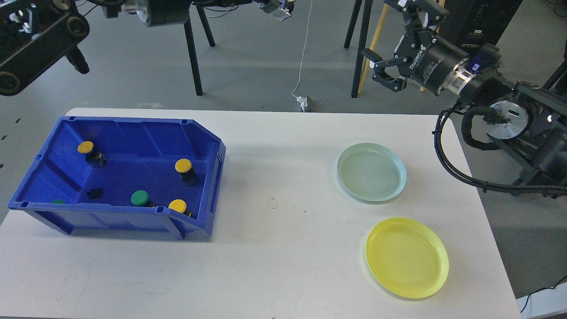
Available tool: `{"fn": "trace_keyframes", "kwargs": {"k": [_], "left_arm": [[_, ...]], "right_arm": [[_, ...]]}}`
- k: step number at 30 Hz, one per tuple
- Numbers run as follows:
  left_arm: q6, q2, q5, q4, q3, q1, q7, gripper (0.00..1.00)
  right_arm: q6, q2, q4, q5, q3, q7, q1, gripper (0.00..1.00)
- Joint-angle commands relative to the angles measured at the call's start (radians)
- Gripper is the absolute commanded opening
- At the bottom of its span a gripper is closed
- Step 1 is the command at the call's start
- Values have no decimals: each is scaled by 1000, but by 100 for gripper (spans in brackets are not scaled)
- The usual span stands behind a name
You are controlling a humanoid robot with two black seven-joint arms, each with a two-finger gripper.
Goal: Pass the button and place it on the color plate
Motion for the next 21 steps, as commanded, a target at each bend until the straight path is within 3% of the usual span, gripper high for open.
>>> {"fn": "trace_keyframes", "kwargs": {"k": [1, 5, 21], "left_arm": [[104, -44, 1, -2, 10, 19, -25, 30], [168, -70, 1, -4, 14, 42, -31, 30], [191, -53, 43, 1, 18, 88, -83, 29]], "right_arm": [[-36, -3, 103, 18, 2, -3, -10, 99], [-47, -6, 170, 46, 11, 0, -28, 99], [-87, -113, 283, 118, 45, 0, -18, 99]]}}
